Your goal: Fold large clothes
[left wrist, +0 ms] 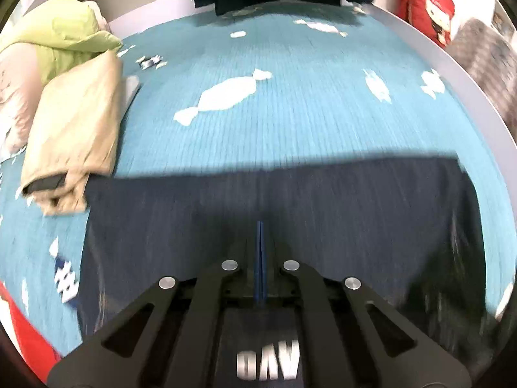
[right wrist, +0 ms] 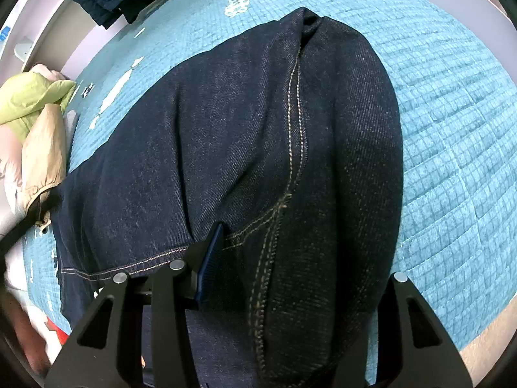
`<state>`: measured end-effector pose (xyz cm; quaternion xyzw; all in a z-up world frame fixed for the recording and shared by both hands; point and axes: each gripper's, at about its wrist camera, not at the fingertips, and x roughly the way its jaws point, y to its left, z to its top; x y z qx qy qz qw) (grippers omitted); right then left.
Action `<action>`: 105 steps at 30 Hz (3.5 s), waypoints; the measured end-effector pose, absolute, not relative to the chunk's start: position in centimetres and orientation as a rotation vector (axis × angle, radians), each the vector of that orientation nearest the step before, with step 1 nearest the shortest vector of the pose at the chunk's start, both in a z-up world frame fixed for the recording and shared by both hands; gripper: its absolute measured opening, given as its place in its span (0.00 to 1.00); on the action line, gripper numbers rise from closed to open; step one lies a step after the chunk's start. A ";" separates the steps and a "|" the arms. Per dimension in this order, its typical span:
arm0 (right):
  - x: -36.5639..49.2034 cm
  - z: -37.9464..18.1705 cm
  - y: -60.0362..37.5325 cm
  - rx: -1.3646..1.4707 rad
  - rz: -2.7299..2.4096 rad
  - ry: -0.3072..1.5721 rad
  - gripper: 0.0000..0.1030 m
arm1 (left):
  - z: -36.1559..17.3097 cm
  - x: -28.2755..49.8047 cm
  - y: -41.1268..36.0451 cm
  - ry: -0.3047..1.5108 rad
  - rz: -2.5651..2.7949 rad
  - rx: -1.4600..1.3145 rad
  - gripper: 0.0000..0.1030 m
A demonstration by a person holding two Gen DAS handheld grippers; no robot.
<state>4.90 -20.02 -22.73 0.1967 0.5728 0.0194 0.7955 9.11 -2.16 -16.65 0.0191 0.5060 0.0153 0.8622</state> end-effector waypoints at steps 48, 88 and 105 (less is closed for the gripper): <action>2.0 -17.5 -22.5 0.683 0.232 1.059 0.14 | -23.6 -6.2 -3.0 1.234 0.007 0.023 0.00; 2.1 -10.3 8.2 0.066 0.632 1.140 0.14 | -16.7 -7.1 24.6 1.084 0.548 -0.253 0.01; 1.1 -12.9 13.0 0.306 1.076 1.283 0.50 | -16.6 -9.9 30.6 1.098 0.693 -0.338 0.01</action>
